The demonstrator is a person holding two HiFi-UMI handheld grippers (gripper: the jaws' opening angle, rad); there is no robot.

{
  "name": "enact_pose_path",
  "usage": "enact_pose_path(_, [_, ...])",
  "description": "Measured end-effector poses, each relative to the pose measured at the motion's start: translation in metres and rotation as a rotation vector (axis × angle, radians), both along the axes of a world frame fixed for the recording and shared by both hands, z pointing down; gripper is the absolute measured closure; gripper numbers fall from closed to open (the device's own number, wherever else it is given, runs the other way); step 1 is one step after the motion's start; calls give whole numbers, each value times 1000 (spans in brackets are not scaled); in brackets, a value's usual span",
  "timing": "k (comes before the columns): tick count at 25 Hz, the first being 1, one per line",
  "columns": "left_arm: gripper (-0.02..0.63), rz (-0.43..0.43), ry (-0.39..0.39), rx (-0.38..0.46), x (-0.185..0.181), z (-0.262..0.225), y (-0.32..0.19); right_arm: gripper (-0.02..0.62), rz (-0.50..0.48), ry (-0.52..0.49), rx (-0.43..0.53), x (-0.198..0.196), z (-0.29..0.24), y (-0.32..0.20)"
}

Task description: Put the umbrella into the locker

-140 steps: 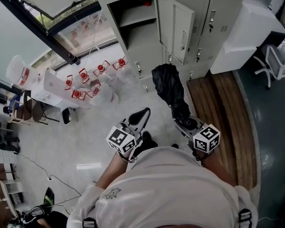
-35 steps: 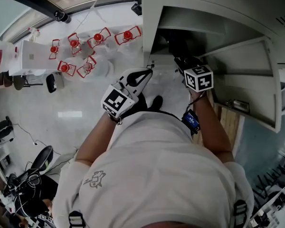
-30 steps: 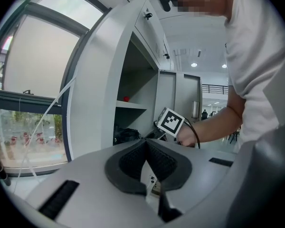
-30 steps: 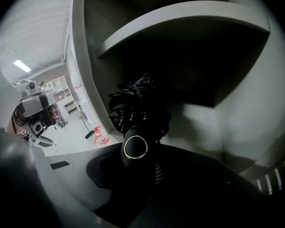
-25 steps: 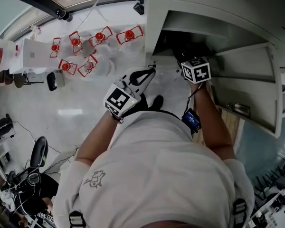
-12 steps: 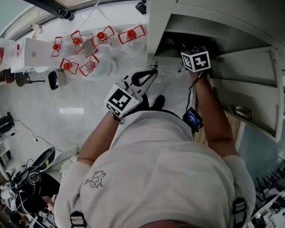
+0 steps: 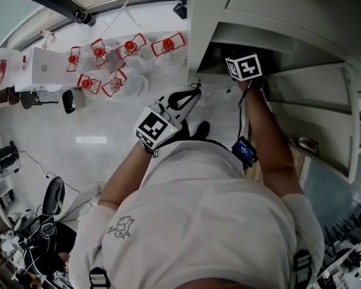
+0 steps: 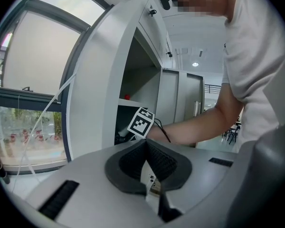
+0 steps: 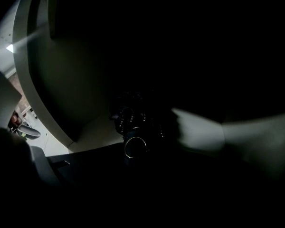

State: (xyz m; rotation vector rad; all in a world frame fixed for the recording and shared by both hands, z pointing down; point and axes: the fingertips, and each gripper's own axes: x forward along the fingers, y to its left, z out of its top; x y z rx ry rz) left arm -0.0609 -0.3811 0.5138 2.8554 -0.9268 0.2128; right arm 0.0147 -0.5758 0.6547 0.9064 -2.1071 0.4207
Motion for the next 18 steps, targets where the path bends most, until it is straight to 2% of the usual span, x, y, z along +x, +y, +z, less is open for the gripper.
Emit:
enact_pose_path(11, [595,6,-1,-5,1,0,2,430,-2,-29,8,-3,0,-1])
enact_pose_path(15, [594,6,-2,-7,1,1,4,367,11,-77,-8,-4,0,4])
enact_pose_path(18, [595,8,0,-6,3,0,6,357,21,-76,19,-3,-3,8])
